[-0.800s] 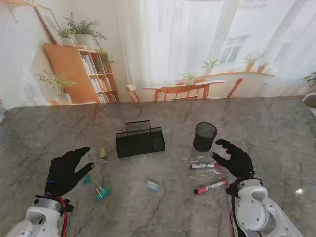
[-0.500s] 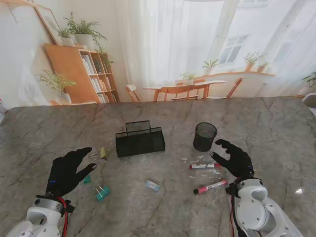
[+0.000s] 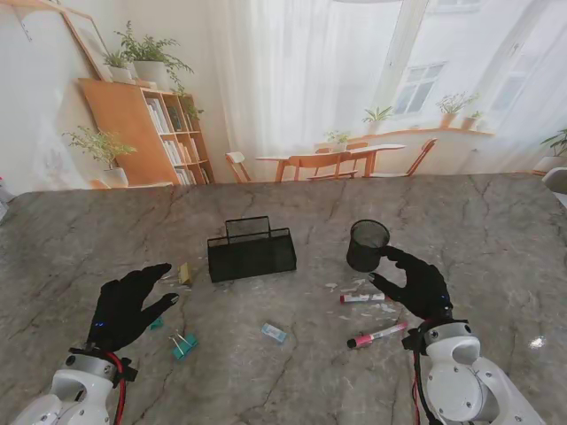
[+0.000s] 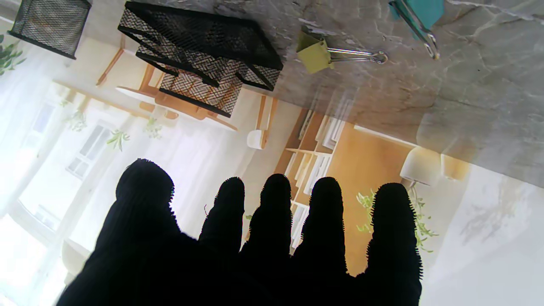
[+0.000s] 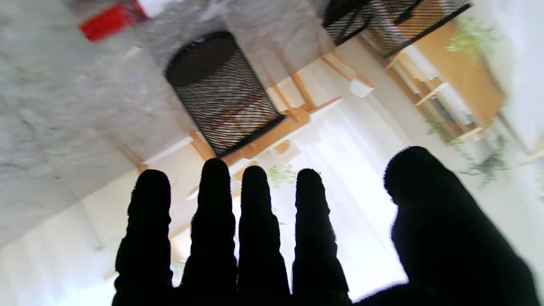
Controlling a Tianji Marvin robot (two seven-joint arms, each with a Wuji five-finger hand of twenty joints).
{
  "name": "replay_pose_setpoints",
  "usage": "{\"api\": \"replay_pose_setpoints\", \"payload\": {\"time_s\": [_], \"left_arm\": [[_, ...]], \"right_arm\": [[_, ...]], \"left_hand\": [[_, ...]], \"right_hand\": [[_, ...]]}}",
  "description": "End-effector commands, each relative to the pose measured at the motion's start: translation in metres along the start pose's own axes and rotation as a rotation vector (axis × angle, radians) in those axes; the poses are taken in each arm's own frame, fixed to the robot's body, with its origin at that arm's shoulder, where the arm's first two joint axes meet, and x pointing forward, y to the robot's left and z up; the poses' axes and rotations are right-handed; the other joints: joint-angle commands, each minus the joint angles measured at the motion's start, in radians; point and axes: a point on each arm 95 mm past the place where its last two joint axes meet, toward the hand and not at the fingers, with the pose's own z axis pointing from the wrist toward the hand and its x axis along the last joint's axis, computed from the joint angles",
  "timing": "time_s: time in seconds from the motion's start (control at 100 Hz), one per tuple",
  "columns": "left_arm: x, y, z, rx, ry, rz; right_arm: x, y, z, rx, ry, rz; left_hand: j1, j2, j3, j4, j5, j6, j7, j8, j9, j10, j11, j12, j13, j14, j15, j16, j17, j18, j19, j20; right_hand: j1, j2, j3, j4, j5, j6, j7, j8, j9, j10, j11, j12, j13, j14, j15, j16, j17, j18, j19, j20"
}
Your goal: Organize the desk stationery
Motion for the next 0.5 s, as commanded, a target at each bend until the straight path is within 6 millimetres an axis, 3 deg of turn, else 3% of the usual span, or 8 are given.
{"api": "replay_pose_setpoints", "payload": {"time_s": [0.0, 0.22, 0.49], "left_arm": [[0.005, 0.002, 0.001, -0.007, 0.017, -0.023], [0.009, 0.004, 0.007, -0.031, 0.022, -0.048], [0.014, 0.004, 0.009, -0.037, 0.039, -0.065]], "right_arm": [[0.013, 0.004, -0.001, -0.002, 0.056, -0.002], [0.03, 0.014, -0.009, 0.075, 0.252, -0.154], [0.028, 0.015, -0.012, 0.21, 0.39, -0.39]], "left_hand": [[0.006, 0.015, -0.008, 0.024, 0.021, -0.006, 0.013, 0.005, 0.011, -0.01, 0.004, 0.006, 0.005, -0.013, 0.01, 0.007, -0.007, -0.008, 0.014, 0.032], [0.006, 0.018, -0.008, 0.024, 0.022, -0.007, 0.013, 0.005, 0.01, -0.011, 0.003, 0.006, 0.005, -0.011, 0.01, 0.007, -0.01, -0.007, 0.011, 0.032], [0.008, 0.021, -0.008, 0.024, 0.022, -0.008, 0.013, 0.005, 0.011, -0.012, 0.003, 0.006, 0.006, -0.012, 0.01, 0.008, -0.01, -0.007, 0.009, 0.031]], "right_hand": [[0.009, -0.017, 0.023, 0.007, 0.019, 0.004, 0.014, 0.018, 0.011, -0.018, 0.019, 0.023, 0.006, -0.027, 0.012, 0.014, 0.006, -0.01, 0.029, 0.024], [0.066, -0.054, 0.027, 0.01, 0.051, 0.015, 0.044, 0.04, 0.044, -0.06, 0.067, 0.055, 0.03, -0.064, 0.107, 0.029, 0.052, -0.046, 0.084, 0.021], [0.214, -0.116, 0.024, 0.028, 0.109, 0.061, 0.083, 0.061, 0.079, -0.041, 0.195, 0.097, 0.03, -0.058, 0.286, 0.001, 0.097, -0.071, 0.209, -0.073]]}}
